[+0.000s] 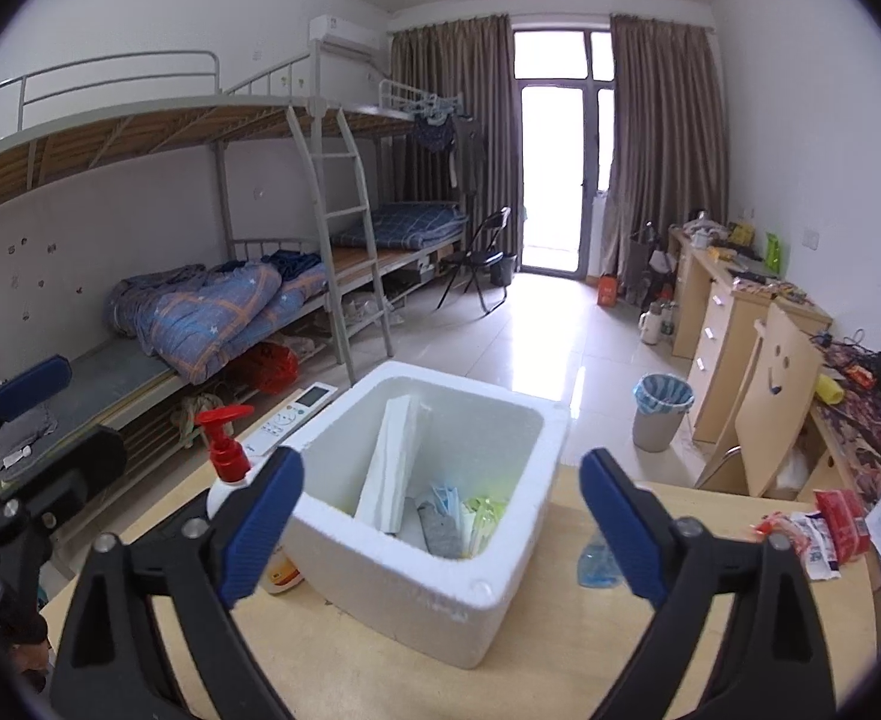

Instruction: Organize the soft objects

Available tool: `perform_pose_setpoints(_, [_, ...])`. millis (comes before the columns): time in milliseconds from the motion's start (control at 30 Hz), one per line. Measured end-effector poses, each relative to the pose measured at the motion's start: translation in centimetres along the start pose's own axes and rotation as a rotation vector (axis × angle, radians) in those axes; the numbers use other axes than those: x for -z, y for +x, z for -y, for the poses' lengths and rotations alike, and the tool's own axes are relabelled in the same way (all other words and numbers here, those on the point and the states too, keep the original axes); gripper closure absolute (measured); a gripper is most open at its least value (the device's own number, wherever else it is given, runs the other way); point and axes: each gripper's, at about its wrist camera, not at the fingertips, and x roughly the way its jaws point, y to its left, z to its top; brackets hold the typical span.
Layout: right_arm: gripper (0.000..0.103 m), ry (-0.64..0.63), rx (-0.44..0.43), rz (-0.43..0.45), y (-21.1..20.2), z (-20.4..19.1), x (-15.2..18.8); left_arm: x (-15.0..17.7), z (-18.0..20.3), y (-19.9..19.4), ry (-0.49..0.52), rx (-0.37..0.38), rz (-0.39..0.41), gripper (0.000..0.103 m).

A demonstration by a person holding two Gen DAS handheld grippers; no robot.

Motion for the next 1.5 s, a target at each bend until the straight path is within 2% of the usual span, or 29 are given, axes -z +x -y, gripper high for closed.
perform_pose_setpoints(67, [0.000,0.006,0.001,0.014,-1.1,-0.1,0.2,0.1,0.1,-0.7,0.000,-0.008,0.002,0.002])
perform_pose_setpoints(500, [0.000,0.019,0.043,0.074,-8.0,-1.0,1.9,1.0,1.5,-6.6,0.011,0.006,0.043,0.001])
perform_pose_setpoints(933, [0.000,0.015,0.062,0.121,-12.0,-2.3,3.9,1.3,2.3,-10.9,0.020,0.025,0.106,0.001])
perform_pose_setpoints(1300, [0.000,0.012,0.106,0.179,-15.3,-2.5,7.2,3.3,3.0,-13.2,0.030,0.033,0.145,0.001])
perform_pose_setpoints(1500, [0.000,0.022,0.123,0.217,-16.7,-2.7,9.9,5.1,2.7,-14.1,-0.012,0.054,0.168,0.001])
